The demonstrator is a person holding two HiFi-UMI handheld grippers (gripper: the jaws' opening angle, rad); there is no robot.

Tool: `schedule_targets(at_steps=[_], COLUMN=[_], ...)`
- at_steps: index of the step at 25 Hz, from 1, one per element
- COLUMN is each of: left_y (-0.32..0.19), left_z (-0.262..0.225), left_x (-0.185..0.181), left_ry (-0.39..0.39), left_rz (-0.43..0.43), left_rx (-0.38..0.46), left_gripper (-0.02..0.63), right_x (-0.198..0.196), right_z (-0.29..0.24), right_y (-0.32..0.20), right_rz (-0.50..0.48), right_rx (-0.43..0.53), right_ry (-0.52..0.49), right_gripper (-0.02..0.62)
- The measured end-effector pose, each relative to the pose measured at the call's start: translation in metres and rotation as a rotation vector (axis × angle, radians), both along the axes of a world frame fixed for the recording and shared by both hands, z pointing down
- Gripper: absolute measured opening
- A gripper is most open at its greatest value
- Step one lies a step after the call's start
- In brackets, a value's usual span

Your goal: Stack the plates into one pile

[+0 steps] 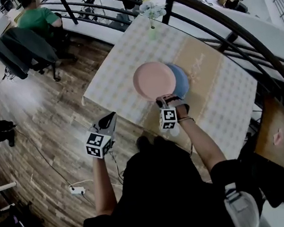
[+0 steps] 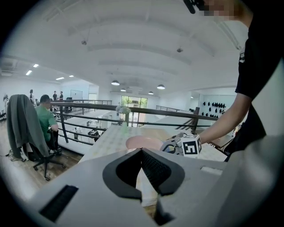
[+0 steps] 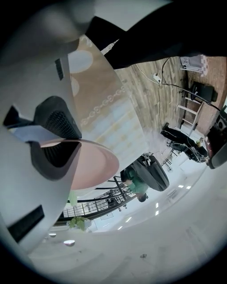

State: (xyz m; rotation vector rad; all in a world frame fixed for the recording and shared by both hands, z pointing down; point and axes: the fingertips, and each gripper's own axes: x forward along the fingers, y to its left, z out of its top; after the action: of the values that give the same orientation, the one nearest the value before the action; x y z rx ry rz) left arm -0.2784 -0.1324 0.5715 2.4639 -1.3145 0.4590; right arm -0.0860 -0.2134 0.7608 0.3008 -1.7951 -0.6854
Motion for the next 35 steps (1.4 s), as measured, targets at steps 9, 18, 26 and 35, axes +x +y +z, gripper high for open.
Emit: schedule_targets(at_steps=[9, 18, 26, 35], left_y=[0.012, 0.024, 0.041, 0.066], left_z=[-0.016, -0.027, -0.026, -0.019], left_x=[0.054, 0.093, 0.117, 0.133], left_ry=[-0.029, -0.05, -0.065, -0.066], left_rz=[0.01, -0.001, -0.024, -0.074], left_rx=[-0.019, -0.014, -0.018, -0.018], left_gripper=[0.0, 0.0, 0.0, 0.0], right_x=[0.065, 0.101, 0.11, 0.111], right_z=[0.009, 0.023, 0.033, 0.03], right_y=[0.01, -0.003, -0.004, -0.001], right_rz=[0.049, 0.043, -0.025, -0.022], right_rx=[-0.04, -0.062, -0.028, -0.021], right_ry=[0.001, 0.04, 0.062, -0.013], right_gripper=[0.028, 0.028, 0.034, 0.072])
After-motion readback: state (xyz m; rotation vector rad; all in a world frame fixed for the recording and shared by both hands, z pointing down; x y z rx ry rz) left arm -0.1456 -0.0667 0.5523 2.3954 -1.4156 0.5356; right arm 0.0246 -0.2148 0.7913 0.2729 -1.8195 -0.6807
